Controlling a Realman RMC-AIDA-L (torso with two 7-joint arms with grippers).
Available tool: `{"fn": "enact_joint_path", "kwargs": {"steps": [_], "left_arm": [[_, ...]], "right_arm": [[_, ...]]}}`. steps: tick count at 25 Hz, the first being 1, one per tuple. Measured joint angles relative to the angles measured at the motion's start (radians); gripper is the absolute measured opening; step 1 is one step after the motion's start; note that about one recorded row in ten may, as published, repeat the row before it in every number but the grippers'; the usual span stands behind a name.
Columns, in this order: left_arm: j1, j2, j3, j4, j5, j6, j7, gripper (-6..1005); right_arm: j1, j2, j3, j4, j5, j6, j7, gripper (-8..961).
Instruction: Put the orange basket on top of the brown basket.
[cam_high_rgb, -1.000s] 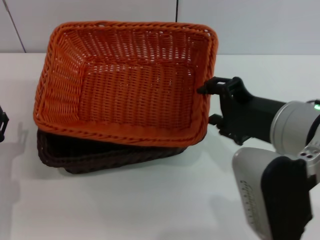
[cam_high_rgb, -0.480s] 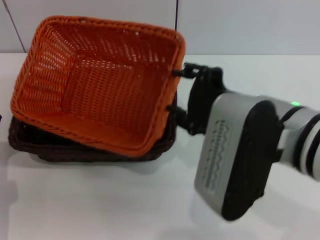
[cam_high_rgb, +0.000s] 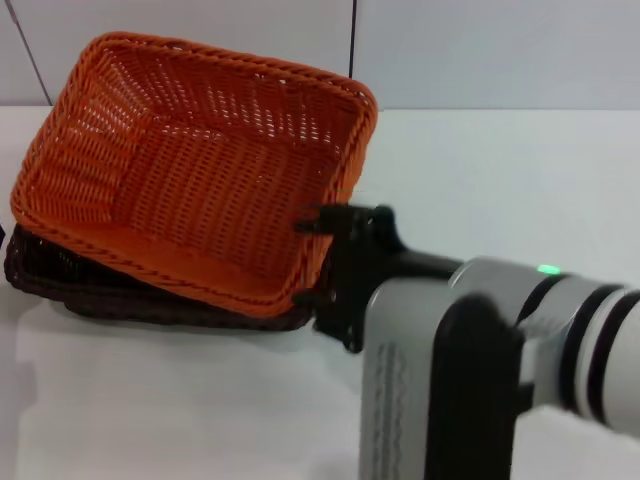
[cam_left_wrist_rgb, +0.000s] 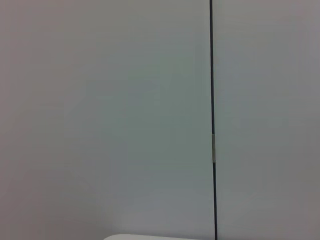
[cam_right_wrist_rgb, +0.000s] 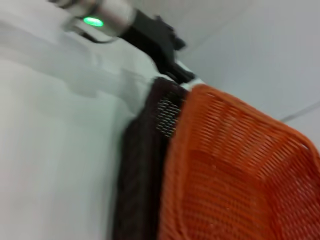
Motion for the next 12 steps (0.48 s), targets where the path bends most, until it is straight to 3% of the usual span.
{"fn": "enact_joint_path", "kwargs": {"steps": [8, 12], "left_arm": [[0.011, 0.0, -0.004, -0.004, 0.0, 0.01, 0.0, 813], [0.012, -0.003, -0.016, 0.0, -0.006, 0.013, 0.0, 813]], "right_arm": [[0.007, 0.0, -0.108, 0.017, 0.0, 0.043, -0.089, 609], [0.021, 0.0, -0.163, 0.078, 0.0, 0.22, -0.09, 608]]}}
